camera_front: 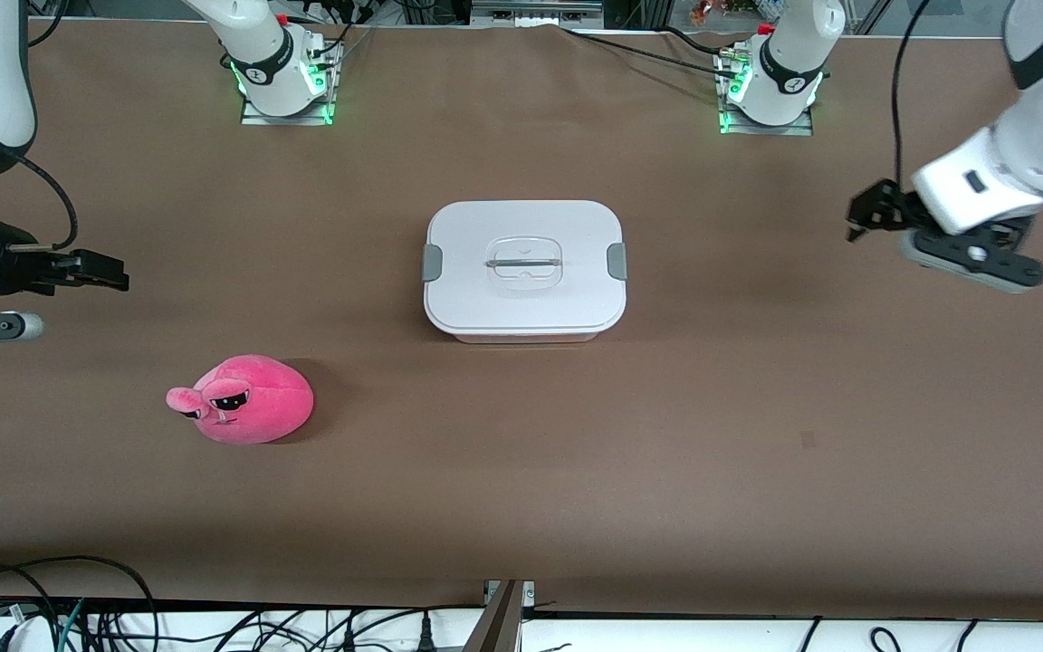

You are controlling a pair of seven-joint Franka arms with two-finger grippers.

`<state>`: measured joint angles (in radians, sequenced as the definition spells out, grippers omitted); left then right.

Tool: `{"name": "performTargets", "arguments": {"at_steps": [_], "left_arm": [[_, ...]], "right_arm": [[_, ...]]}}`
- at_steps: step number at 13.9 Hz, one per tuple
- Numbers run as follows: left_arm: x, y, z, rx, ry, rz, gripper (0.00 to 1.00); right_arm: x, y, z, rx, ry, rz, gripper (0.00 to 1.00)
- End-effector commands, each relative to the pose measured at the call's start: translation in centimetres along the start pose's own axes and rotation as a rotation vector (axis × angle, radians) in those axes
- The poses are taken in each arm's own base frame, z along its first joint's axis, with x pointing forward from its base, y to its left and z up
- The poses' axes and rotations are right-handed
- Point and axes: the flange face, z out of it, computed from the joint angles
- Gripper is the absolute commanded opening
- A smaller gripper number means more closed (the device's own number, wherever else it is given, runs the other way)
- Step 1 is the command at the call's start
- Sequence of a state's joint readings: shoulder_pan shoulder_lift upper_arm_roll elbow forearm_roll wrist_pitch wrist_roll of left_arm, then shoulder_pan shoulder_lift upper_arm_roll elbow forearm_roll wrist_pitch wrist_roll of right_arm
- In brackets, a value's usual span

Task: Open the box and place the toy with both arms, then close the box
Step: 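Move the left gripper toward the box lid while the right gripper approaches the toy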

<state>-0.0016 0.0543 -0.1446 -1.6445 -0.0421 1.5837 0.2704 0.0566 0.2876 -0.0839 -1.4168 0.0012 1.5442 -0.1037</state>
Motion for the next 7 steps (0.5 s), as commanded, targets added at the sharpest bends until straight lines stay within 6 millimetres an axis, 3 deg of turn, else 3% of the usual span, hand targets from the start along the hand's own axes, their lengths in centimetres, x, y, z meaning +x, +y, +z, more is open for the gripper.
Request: {"name": "performTargets", "arguments": {"at_steps": [1, 4, 7], "left_arm": [[1.8, 2.8, 2.0, -0.084, -0.054, 0.162, 1.0], [4.5, 9.2, 4.8, -0.122, -0.073, 0.28, 1.0], [7.6, 17.1, 8.2, -0.173, -0.028, 0.419, 1.0]], "right_arm": [[0.7, 0.1, 1.6, 0.009, -0.034, -0.001, 1.0], [1.6, -0.2, 3.3, 0.015, -0.055, -0.015, 1.0], [3.1, -1.1, 6.1, 0.016, -0.077, -0.026, 1.0]]}}
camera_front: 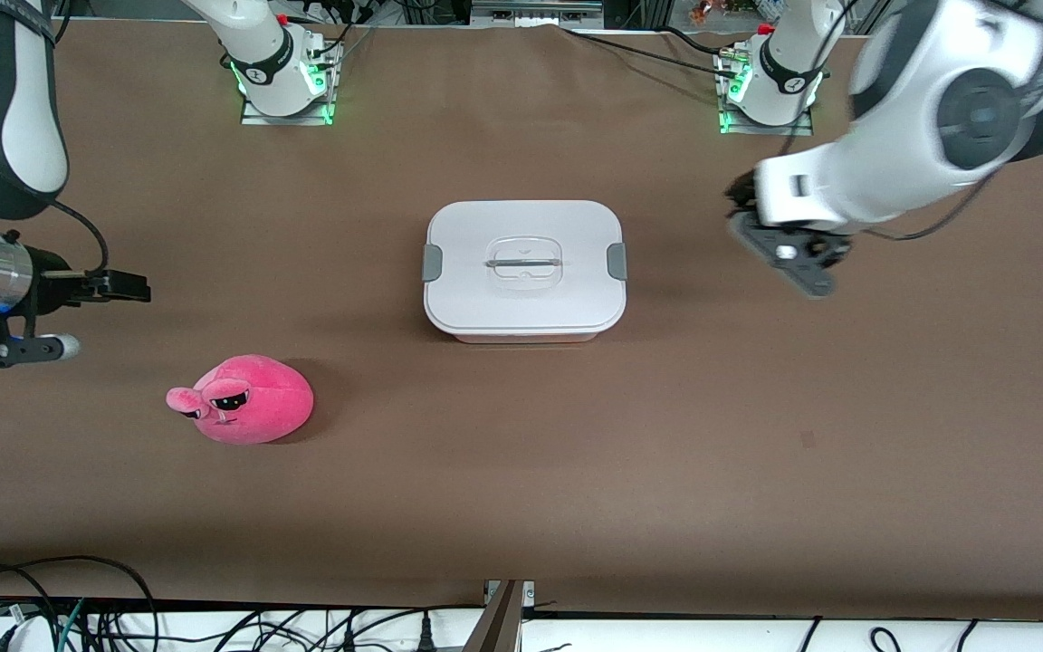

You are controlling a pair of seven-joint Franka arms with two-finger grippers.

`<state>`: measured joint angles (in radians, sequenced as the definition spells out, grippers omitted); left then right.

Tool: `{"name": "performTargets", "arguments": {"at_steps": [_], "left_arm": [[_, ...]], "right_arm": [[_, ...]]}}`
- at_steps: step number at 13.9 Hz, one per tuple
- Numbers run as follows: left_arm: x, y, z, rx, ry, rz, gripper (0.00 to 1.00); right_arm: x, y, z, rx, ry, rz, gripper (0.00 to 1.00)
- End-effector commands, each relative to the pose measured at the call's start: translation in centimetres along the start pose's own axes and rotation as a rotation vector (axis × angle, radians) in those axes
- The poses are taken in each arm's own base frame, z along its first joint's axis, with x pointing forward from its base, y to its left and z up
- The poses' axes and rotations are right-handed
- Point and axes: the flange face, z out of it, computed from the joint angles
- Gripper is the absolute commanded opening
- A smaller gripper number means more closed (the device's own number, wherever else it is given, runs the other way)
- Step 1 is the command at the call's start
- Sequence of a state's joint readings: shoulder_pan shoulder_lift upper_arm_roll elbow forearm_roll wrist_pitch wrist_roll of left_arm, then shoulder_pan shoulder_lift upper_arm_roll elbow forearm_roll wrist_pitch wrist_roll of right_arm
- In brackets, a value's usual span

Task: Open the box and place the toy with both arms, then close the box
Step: 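Grasp the lid handle with the left gripper while the right gripper grasps the toy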

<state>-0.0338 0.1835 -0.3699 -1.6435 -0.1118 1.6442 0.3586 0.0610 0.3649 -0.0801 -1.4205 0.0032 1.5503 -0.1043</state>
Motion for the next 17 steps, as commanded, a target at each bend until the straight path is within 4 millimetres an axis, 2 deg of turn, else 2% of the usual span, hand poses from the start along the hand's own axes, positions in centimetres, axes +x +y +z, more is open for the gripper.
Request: {"name": "performTargets", "arguments": {"at_steps": [1, 4, 7, 8, 9, 10, 13, 15, 17], "left_arm": [[5.4, 4.9, 2.1, -0.057, 0.069, 0.14, 1.0], [10.4, 8.2, 5.9, -0.07, 0.088, 0.232, 1.0], [13.3, 14.0, 9.7, 0.028, 0.111, 0.359, 1.0], [14.3, 14.6, 11.7, 0.028, 0.118, 0.377, 1.0], [14.8, 14.5, 12.7, 0.024, 0.128, 0.38, 1.0], [15.3, 15.2, 13.3, 0.038, 0.146, 0.413, 1.0], [16.0, 15.4, 15.5, 0.089, 0.124, 0.487, 1.0], [16.0, 18.0, 16.4, 0.102, 0.109, 0.531, 1.0], [16.0, 18.5, 16.8, 0.102, 0.103, 0.539, 0.98]], "right_arm": [[1.7, -0.7, 2.3, 0.011, -0.001, -0.02, 1.0], [3.1, -1.2, 5.6, 0.051, 0.035, -0.018, 1.0], [3.7, -1.9, 8.8, 0.051, 0.066, -0.022, 1.0], [3.9, -1.9, 9.6, 0.048, 0.078, -0.023, 1.0], [4.3, -2.5, 10.4, 0.048, 0.09, -0.032, 1.0], [4.6, -3.0, 11.0, 0.05, 0.096, -0.04, 1.0], [5.0, -3.7, 12.0, 0.051, 0.105, -0.05, 1.0], [5.5, -3.9, 12.6, 0.049, 0.12, -0.053, 1.0], [5.8, -4.0, 13.1, 0.049, 0.134, -0.055, 1.0]]}}
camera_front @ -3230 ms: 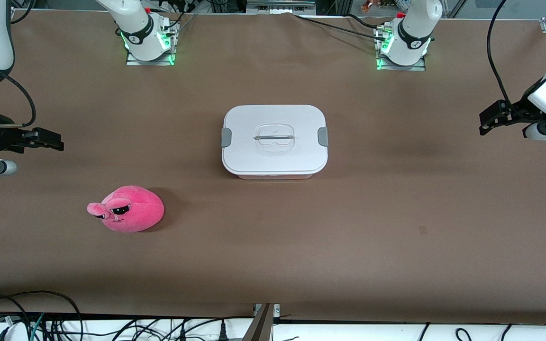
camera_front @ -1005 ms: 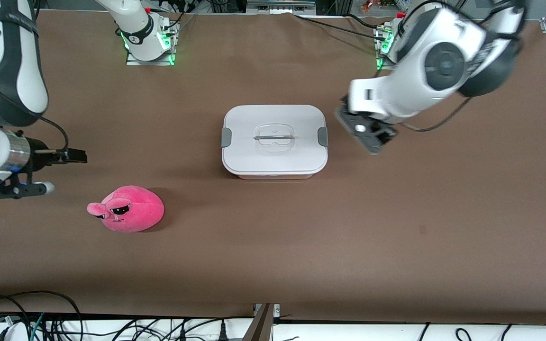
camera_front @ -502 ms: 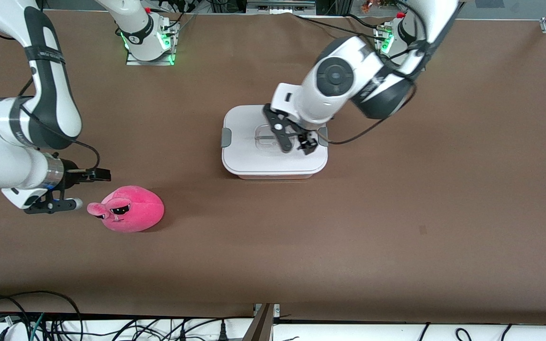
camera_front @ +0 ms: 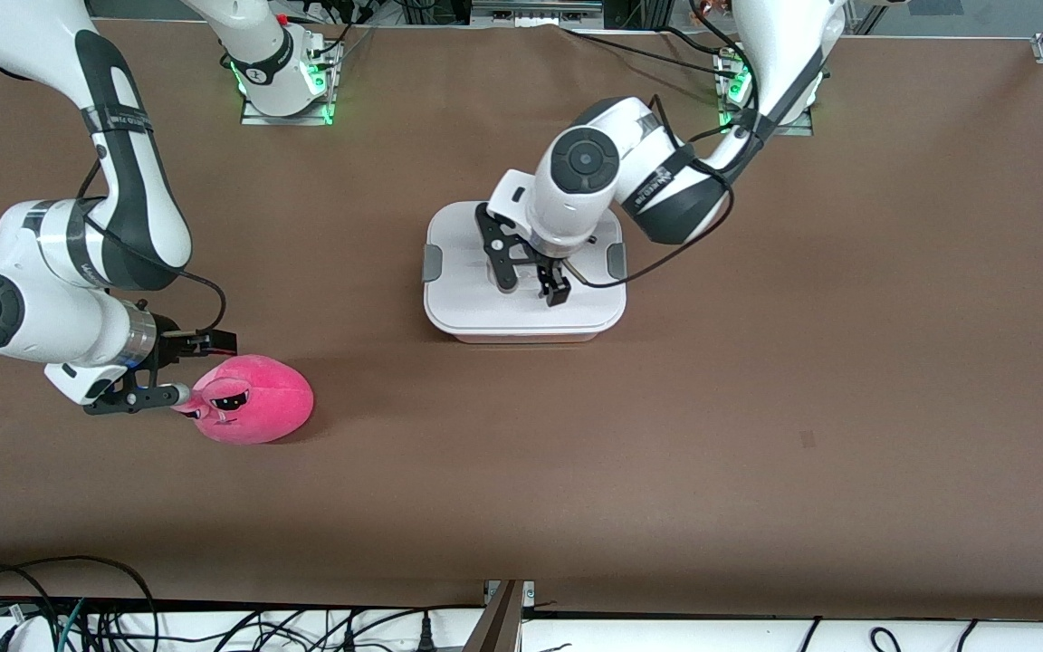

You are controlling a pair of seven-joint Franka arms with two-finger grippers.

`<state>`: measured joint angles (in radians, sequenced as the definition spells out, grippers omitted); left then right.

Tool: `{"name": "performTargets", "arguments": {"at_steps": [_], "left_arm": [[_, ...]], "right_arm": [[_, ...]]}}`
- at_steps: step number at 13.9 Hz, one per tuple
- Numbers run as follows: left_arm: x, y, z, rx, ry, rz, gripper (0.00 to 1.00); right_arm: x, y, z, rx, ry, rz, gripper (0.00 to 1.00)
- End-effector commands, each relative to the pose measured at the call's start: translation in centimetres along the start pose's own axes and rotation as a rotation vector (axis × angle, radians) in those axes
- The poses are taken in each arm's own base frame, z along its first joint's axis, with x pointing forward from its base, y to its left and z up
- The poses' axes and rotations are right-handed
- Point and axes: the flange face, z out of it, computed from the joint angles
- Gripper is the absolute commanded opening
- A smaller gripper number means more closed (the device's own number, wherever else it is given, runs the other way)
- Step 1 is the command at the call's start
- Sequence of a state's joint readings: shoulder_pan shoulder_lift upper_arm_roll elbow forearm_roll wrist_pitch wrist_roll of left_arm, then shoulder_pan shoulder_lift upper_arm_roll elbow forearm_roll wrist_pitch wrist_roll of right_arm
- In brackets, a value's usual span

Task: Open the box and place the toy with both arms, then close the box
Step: 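Grasp the lid handle with the left gripper while the right gripper grasps the toy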

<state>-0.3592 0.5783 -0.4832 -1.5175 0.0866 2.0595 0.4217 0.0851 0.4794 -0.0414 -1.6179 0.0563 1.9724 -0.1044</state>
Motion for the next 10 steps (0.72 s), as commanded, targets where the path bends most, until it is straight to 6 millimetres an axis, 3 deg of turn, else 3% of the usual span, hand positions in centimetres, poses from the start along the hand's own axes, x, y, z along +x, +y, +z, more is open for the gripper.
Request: {"name": "performTargets", "arguments": {"at_steps": [1, 2, 3, 6, 8, 10], "left_arm": [[1.1, 0.6, 0.4, 0.034, -0.014, 0.053, 0.96], [1.1, 0.5, 0.5, 0.046, -0.021, 0.062, 0.84], [1.0, 0.4, 0.6, 0.05, -0.024, 0.083, 0.63], [0.8, 0.0, 0.9, 0.046, -0.03, 0.117, 0.18], [0.7, -0.2, 0.8, 0.047, -0.029, 0.115, 0.0], [0.8, -0.1, 0.4, 0.05, -0.025, 0.118, 0.0]], "right_arm": [[0.1, -0.1, 0.6, 0.012, 0.025, -0.013, 1.0], [0.2, -0.1, 0.7, 0.01, 0.035, -0.024, 1.0], [0.3, -0.1, 0.9, 0.008, 0.048, -0.038, 1.0], [0.7, -0.6, 1.8, 0.005, 0.093, -0.049, 1.0], [0.8, -1.0, 2.2, 0.004, 0.116, -0.055, 1.0], [0.8, -1.0, 2.7, 0.002, 0.136, -0.058, 1.0]]}}
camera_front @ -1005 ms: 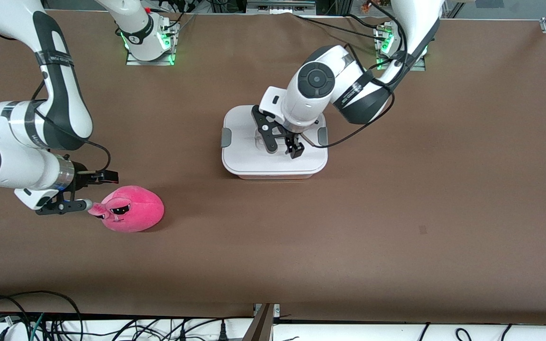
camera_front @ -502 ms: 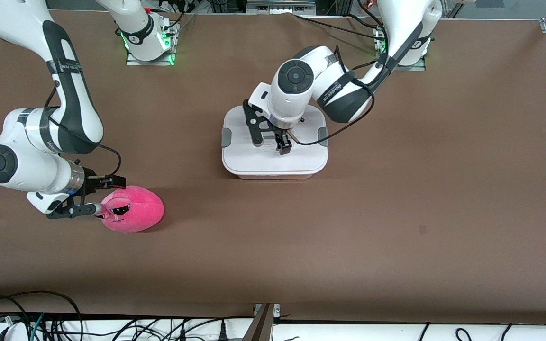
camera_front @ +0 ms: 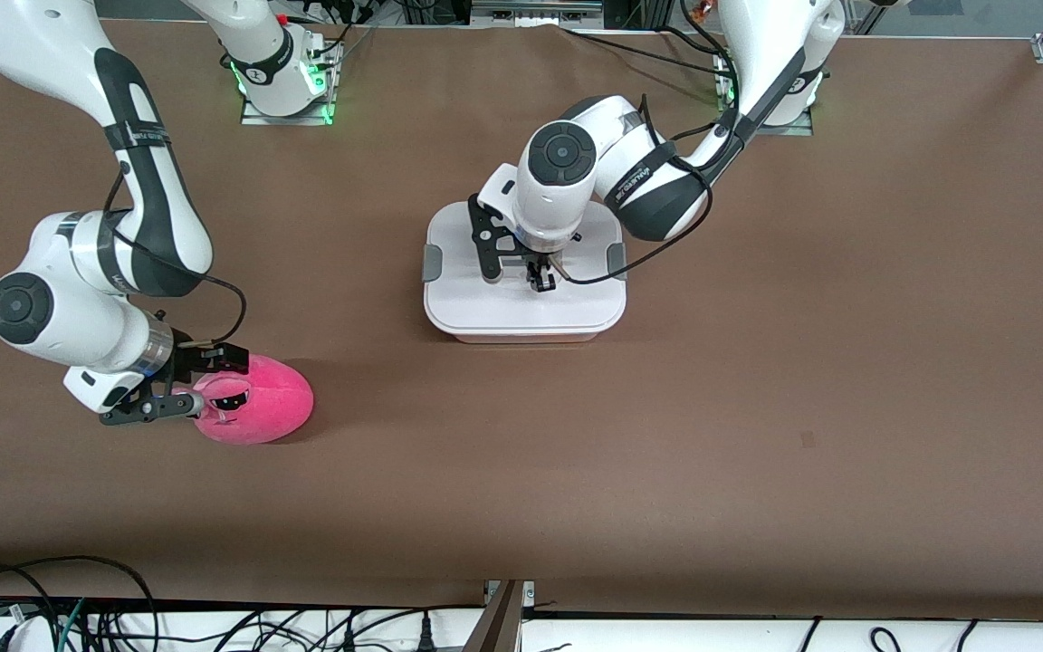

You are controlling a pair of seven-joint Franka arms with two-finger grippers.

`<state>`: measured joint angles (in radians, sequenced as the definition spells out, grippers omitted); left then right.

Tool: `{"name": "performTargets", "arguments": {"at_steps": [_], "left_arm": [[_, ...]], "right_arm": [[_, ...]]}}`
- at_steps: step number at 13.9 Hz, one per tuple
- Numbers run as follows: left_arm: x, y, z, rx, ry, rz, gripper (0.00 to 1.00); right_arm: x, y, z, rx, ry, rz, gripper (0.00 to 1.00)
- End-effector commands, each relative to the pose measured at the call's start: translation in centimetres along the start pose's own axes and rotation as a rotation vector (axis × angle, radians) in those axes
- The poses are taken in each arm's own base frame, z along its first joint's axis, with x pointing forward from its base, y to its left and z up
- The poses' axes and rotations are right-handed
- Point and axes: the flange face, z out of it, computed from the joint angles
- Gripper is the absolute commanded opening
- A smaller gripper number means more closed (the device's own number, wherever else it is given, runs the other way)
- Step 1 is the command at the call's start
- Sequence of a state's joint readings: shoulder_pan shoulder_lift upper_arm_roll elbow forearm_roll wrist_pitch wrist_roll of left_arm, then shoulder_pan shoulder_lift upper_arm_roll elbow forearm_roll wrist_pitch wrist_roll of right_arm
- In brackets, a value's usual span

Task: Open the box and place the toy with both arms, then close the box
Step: 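Grasp the lid handle with the left gripper while the right gripper grasps the toy, then lift the white lid off the box and set it aside with the left gripper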

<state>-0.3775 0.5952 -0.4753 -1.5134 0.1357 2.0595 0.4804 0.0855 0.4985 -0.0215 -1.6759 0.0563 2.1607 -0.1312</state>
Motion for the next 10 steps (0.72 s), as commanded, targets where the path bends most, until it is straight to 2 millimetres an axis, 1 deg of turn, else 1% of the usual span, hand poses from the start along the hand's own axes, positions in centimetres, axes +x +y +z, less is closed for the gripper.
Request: {"name": "performTargets", "arguments": {"at_steps": [1, 4, 5, 6, 8, 9, 10], "left_arm": [[0.5, -0.4, -0.9, 0.024, 0.007, 0.028, 0.0], [0.9, 0.6, -2.2, 0.027, 0.014, 0.044, 0.0], [1.5, 1.7, -3.2, 0.026, 0.03, 0.061, 0.0], [1.6, 2.4, -3.8, 0.023, 0.028, 0.071, 0.0], [1.6, 3.8, -5.2, 0.016, 0.0, 0.091, 0.0], [1.8, 4.9, -5.8, 0.004, -0.014, 0.124, 0.05], [1.7, 5.1, -6.5, -0.004, -0.024, 0.146, 0.05]], "right_arm": [[-0.3, -0.1, 0.8, 0.006, 0.041, -0.028, 0.98], [-0.3, 0.1, 1.6, 0.002, 0.056, -0.076, 0.62], [-0.3, 0.1, 1.5, 0.0, 0.062, -0.078, 0.5], [-0.2, 0.1, 1.6, 0.0, 0.065, -0.078, 0.37], [-0.2, 0.1, 1.8, 0.0, 0.064, -0.078, 0.13], [-0.2, 0.1, 1.8, 0.0, 0.064, -0.078, 0.03], [-0.2, 0.1, 1.8, 0.0, 0.064, -0.078, 0.0]]}}
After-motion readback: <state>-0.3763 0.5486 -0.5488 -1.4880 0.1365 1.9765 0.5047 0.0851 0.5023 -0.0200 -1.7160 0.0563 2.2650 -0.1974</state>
